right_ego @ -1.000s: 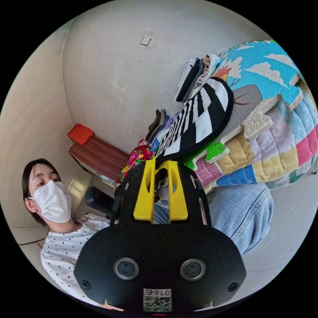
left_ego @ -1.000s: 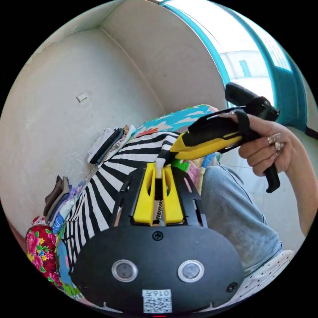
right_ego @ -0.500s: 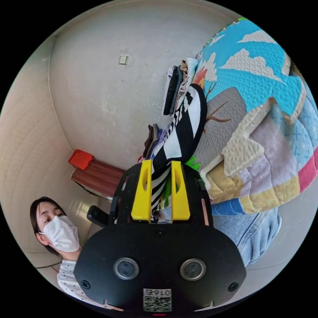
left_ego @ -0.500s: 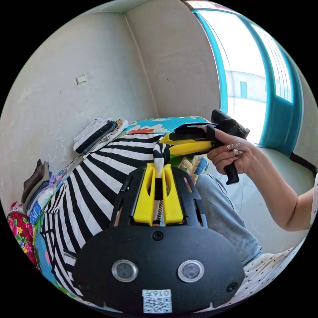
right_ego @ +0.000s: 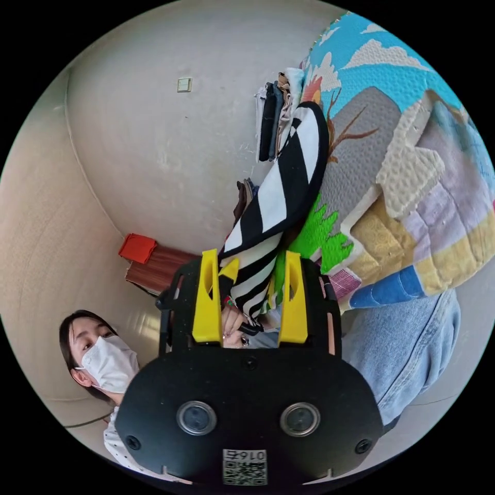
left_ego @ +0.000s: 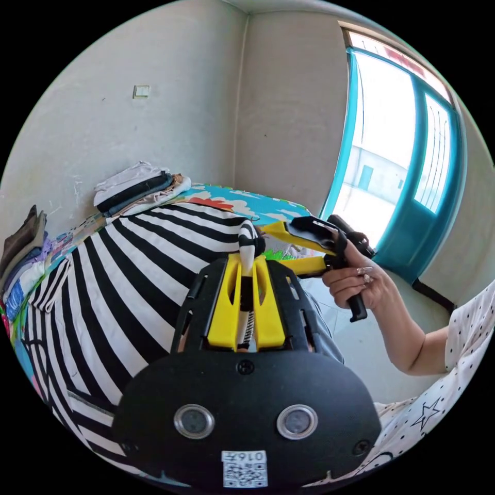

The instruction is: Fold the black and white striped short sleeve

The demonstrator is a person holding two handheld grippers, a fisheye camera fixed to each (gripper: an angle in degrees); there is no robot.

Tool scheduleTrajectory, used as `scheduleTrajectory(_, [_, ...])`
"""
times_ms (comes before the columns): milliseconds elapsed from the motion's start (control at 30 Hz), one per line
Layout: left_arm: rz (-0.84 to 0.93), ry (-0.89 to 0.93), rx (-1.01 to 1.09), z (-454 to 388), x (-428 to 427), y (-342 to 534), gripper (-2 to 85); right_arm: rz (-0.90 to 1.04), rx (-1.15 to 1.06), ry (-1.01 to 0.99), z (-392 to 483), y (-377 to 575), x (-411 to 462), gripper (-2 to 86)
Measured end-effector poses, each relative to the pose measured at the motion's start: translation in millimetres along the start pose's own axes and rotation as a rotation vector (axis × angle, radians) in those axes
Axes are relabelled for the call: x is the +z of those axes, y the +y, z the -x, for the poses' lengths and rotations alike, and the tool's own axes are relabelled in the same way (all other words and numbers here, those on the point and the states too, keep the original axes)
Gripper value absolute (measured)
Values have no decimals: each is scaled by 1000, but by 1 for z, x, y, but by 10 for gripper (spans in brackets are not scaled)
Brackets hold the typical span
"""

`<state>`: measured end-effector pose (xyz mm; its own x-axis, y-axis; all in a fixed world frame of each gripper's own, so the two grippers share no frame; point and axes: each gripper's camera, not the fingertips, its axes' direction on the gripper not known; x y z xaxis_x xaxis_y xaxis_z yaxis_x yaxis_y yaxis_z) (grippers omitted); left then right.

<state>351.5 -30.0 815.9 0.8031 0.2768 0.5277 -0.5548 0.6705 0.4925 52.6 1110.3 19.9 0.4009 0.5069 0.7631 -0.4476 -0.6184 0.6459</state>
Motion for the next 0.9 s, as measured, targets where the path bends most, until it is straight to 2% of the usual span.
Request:
scheduleTrajectory(133, [-10,1,1,9,9,3,3,-16,64,-100,1,-24,14,163])
scheduleTrajectory(400, [-10,6,7,37,35,6,8,-222,85,-92,26,-63,4,138])
scheduleTrajectory(567, [12,15,35,50,56,7,18,-280,33,32,65,-89,-9,72])
scheduleTrajectory(767, [120,58,90,61,99,11,60,-214,-38,178,125,-100,7,20])
scheduleTrajectory(900, [35,221,-39,107,96,5,64,-125,-138,292,170,-103,25,14])
